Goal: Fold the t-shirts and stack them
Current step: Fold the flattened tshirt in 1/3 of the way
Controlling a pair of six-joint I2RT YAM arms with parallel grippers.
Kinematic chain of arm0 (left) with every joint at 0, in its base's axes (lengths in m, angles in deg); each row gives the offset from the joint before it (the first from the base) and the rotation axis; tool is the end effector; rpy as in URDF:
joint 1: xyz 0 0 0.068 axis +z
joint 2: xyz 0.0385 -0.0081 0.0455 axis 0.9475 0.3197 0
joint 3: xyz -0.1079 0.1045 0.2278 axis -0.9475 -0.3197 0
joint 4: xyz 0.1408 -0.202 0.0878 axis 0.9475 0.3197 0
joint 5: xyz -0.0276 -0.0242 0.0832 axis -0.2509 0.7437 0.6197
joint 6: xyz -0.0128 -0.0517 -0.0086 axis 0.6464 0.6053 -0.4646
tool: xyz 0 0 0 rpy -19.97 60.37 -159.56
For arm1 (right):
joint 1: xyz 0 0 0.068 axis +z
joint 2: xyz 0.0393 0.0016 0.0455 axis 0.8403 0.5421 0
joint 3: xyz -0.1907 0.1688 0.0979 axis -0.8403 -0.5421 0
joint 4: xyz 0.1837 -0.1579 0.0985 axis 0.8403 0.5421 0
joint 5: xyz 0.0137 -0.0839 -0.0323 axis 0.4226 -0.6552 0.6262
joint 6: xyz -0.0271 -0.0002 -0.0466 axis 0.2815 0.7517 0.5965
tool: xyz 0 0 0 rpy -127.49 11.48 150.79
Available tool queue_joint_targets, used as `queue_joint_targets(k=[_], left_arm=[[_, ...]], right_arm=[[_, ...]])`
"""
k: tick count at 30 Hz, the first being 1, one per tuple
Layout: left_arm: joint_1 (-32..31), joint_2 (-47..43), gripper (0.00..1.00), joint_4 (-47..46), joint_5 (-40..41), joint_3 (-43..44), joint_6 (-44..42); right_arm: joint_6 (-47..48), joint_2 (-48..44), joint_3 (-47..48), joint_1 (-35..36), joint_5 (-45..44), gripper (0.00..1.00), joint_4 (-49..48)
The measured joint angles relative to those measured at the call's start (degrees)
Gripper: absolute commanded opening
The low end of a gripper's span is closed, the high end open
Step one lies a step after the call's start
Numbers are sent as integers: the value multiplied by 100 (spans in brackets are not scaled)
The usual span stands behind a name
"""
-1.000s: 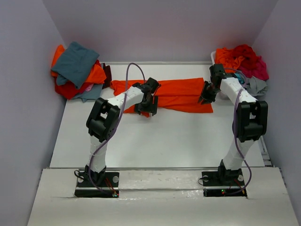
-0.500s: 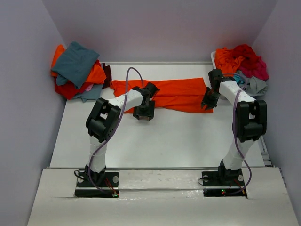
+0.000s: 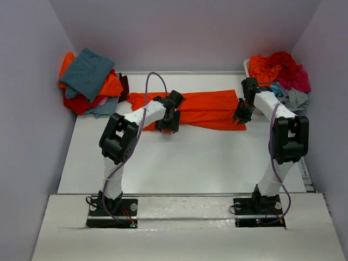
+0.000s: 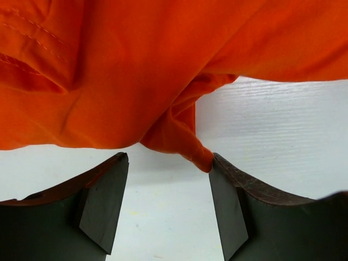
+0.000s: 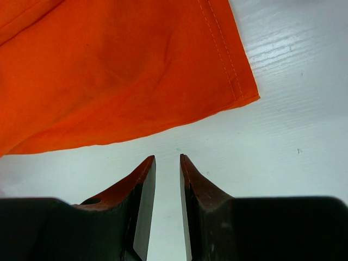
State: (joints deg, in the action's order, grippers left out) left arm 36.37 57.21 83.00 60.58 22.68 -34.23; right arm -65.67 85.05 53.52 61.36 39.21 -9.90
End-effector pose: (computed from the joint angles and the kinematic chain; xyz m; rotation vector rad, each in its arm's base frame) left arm 0.3535 -0.2421 0.1876 0.2637 2.6990 -0.1355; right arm 0.3772 0.0270 0.2241 0.6092 2.7827 0.1007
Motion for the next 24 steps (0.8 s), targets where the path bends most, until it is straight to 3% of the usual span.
queue_joint_targets(k=[6,11,15,24], left_arm=[[11,90,71,-26,81,254,-131],[11,319,47,-39,70,334,-205],[11,409,39,-33,61,334,-256],[-13,409,39,-33,61,334,-260]], right_arm=[[0,15,52,0,-2,30,9],[0,15,55,0,-2,30,22],[0,15,55,0,-2,31,26],[0,46,74,0,0,30,46]])
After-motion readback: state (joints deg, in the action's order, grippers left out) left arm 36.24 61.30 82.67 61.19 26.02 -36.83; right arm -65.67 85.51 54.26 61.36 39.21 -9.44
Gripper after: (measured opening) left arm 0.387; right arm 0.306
